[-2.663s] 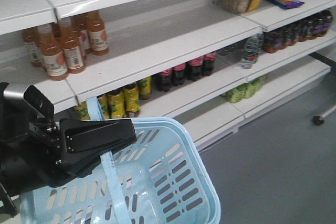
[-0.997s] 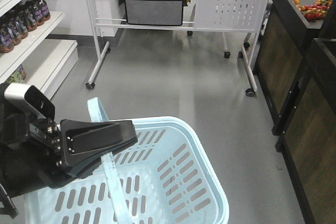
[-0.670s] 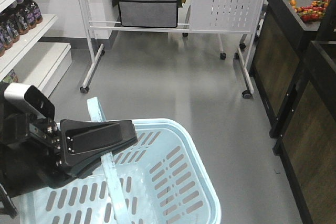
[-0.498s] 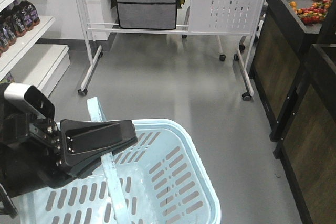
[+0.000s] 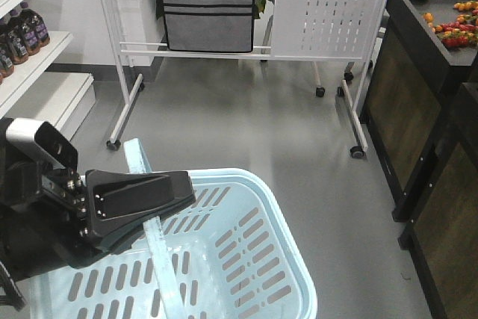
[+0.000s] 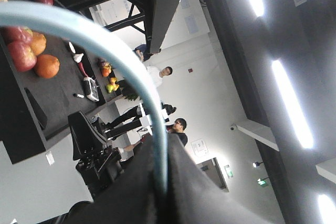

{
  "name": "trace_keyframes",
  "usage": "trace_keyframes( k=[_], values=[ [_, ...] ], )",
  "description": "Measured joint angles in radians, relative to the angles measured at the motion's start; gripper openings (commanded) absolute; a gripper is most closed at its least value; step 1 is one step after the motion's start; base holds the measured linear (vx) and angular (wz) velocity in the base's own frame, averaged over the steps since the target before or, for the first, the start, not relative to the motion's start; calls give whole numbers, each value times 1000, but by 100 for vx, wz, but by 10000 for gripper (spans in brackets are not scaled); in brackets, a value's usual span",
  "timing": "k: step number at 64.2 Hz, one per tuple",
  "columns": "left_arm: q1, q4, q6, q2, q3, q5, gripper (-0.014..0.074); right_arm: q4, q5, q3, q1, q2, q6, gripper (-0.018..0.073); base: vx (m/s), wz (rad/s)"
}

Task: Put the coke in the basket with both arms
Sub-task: 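Turn the base away from the shelf carrying the basket, then drive the base to the shelf with the red Coca-Cola bottle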

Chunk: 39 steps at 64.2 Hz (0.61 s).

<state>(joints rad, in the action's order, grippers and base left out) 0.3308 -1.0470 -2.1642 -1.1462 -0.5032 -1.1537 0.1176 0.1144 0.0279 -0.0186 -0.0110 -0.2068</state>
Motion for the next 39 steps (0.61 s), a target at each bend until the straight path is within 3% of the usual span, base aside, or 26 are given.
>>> trace_keyframes(
  k=[39],
  values=[
    [0,0,0,0,0,0,-6,0,0,0,0,0,0,-6,27,-1]
  ],
)
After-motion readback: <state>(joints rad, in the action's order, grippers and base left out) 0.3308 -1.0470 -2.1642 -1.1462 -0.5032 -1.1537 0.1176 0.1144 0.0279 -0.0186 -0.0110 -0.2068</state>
